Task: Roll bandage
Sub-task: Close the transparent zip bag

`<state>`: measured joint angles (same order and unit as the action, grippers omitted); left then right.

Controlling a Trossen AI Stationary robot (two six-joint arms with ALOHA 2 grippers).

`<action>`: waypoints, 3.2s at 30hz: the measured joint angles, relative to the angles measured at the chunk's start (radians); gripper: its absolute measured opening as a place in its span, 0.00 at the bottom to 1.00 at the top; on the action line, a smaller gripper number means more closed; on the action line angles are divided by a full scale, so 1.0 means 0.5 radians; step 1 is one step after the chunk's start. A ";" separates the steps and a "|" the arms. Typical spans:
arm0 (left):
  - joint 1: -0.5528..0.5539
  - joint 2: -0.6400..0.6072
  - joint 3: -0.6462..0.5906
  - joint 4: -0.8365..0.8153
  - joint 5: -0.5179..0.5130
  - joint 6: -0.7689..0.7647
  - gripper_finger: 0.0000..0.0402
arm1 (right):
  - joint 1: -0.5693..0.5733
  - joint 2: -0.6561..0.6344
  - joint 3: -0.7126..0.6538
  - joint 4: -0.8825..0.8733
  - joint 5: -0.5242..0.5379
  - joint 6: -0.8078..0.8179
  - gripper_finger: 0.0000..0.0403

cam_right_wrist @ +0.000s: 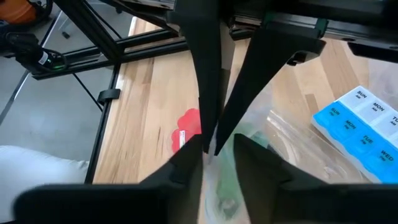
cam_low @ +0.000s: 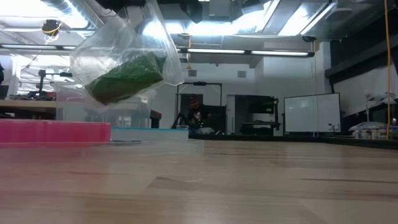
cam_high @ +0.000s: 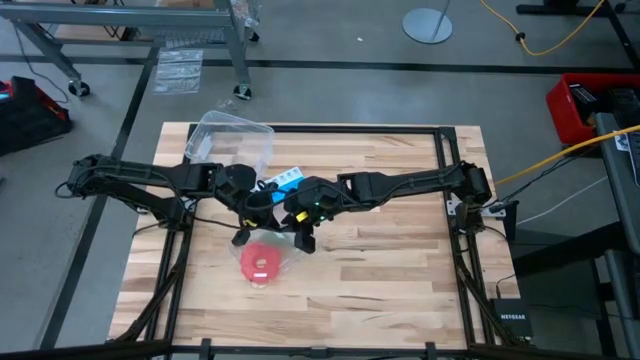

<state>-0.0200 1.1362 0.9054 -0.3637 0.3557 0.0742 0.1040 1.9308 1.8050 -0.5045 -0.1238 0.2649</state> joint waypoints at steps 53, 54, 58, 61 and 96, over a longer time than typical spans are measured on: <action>0.003 0.038 0.004 0.207 -0.059 -0.017 0.34 | 0.002 0.010 -0.001 0.031 0.020 0.031 0.00; 0.003 0.040 0.003 0.207 -0.059 -0.016 0.34 | 0.002 0.010 -0.001 0.034 0.019 0.030 0.00; 0.002 0.040 0.003 0.159 -0.051 -0.034 0.33 | 0.002 0.010 -0.001 0.031 0.019 0.029 0.00; 0.002 0.040 0.003 0.125 -0.050 -0.055 0.31 | 0.000 0.010 -0.001 0.034 0.023 0.029 0.00; 0.001 0.038 0.005 0.013 0.027 -0.105 0.02 | 0.004 -0.005 -0.005 0.084 0.117 0.032 0.00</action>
<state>-0.0194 1.1553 0.9078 -0.3573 0.3693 0.0216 0.1059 1.9281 1.8023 -0.4624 -0.0654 0.2810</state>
